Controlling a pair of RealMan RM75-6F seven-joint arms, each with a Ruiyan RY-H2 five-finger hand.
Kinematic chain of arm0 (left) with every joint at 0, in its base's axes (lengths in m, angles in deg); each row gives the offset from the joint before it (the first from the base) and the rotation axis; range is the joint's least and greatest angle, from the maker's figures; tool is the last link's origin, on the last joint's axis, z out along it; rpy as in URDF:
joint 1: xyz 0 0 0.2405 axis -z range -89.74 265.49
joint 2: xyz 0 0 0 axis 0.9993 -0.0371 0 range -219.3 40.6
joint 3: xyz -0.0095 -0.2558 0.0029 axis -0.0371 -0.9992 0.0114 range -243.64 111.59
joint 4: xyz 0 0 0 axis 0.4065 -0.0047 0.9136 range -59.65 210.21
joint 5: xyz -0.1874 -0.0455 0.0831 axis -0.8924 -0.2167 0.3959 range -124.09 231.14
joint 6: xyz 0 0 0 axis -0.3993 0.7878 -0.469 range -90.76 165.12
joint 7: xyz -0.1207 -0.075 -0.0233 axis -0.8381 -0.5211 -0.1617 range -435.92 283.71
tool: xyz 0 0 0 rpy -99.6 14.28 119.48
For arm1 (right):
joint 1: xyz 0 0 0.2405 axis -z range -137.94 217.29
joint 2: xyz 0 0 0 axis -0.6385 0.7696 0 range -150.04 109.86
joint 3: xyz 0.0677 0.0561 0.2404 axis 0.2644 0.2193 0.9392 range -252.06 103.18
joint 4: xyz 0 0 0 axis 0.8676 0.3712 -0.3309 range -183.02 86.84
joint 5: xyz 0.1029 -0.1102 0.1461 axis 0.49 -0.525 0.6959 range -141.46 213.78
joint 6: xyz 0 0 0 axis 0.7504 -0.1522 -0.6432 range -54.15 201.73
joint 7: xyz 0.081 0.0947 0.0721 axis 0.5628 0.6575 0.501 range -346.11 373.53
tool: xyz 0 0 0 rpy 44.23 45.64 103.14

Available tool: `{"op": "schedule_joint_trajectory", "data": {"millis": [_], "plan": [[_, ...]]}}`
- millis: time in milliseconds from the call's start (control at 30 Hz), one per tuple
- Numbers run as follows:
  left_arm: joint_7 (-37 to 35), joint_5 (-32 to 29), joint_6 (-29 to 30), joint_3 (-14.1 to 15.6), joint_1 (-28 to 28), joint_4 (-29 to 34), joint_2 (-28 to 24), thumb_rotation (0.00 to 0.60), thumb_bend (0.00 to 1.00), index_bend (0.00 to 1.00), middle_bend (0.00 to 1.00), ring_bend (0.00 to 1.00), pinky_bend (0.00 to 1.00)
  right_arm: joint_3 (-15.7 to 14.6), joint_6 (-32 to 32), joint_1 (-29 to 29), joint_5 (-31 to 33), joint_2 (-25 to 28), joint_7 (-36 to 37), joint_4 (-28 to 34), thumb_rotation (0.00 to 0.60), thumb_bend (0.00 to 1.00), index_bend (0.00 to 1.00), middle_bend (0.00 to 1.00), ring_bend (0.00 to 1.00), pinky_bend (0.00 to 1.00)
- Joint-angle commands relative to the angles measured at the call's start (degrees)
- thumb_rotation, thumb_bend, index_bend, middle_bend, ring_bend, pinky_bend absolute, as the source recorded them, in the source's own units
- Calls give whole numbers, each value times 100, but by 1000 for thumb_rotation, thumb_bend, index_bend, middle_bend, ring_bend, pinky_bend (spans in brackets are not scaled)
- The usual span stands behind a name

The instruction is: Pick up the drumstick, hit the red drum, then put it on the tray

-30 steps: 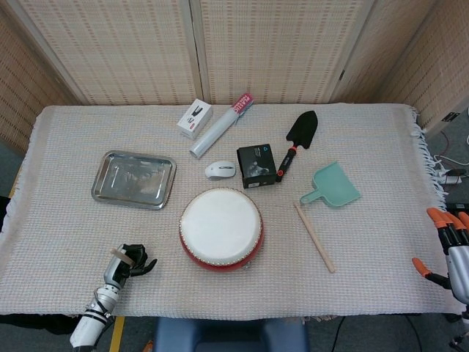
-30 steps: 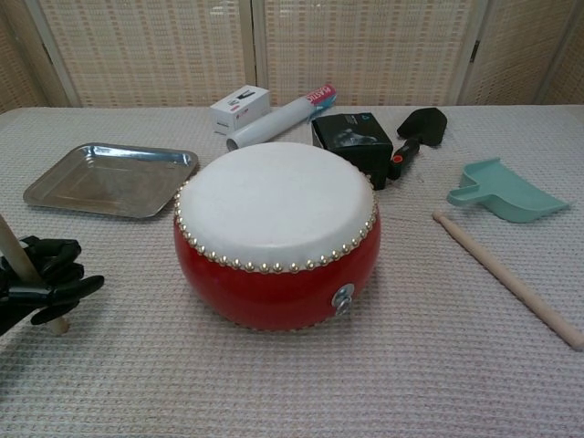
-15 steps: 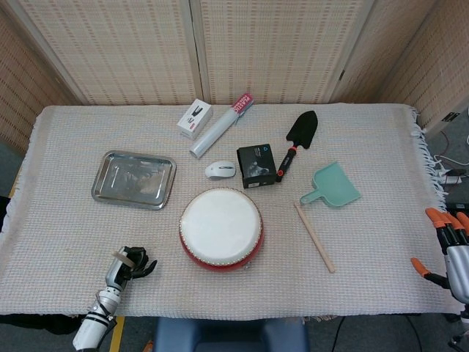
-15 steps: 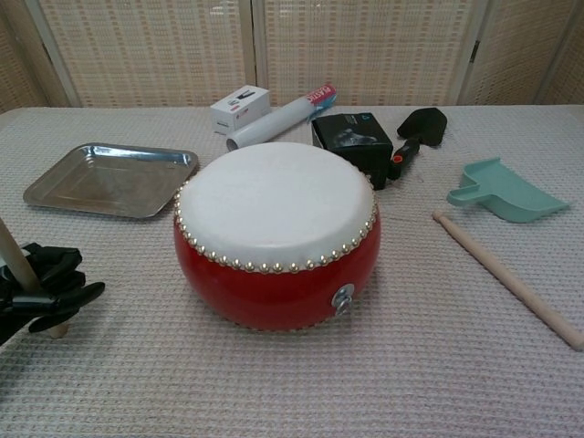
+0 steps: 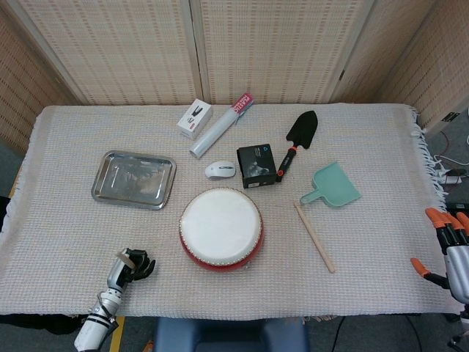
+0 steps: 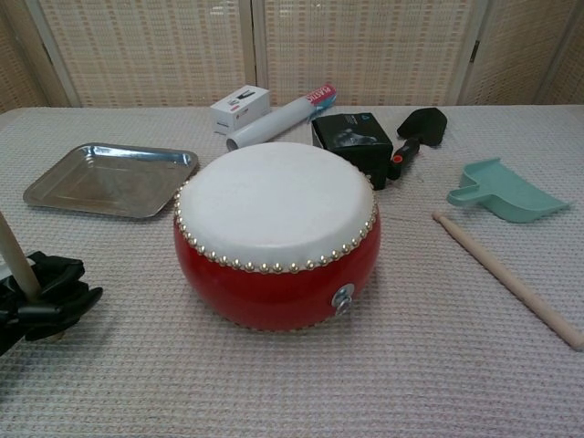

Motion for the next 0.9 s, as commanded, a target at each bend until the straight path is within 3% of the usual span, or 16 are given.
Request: {"op": "schedule_joint_trajectory", "data": {"millis": [33, 333, 633, 900], "plan": [[-51, 50, 20, 28, 2, -73, 28, 600, 488, 944, 1000, 980, 1000, -1, 0, 1, -1, 2, -4, 3, 600, 201, 75, 95, 0, 77], [69, 115, 264, -18, -35, -220, 100, 600, 728, 1000, 1000, 1000, 1000, -2, -32, 8, -31, 4, -11, 13, 600, 201, 75, 95, 0, 77], [590, 339, 406, -96, 142, -66, -243, 600, 791, 1000, 1000, 1000, 1000, -5, -73, 21, -60, -12, 50, -40, 600, 201, 75, 95, 0, 77], [1981, 785, 607, -301, 559, 333, -902, 600, 831, 1000, 1000, 1000, 1000, -14, -137, 42, -111, -35, 160, -132, 600, 201, 76, 95, 0, 77]]}}
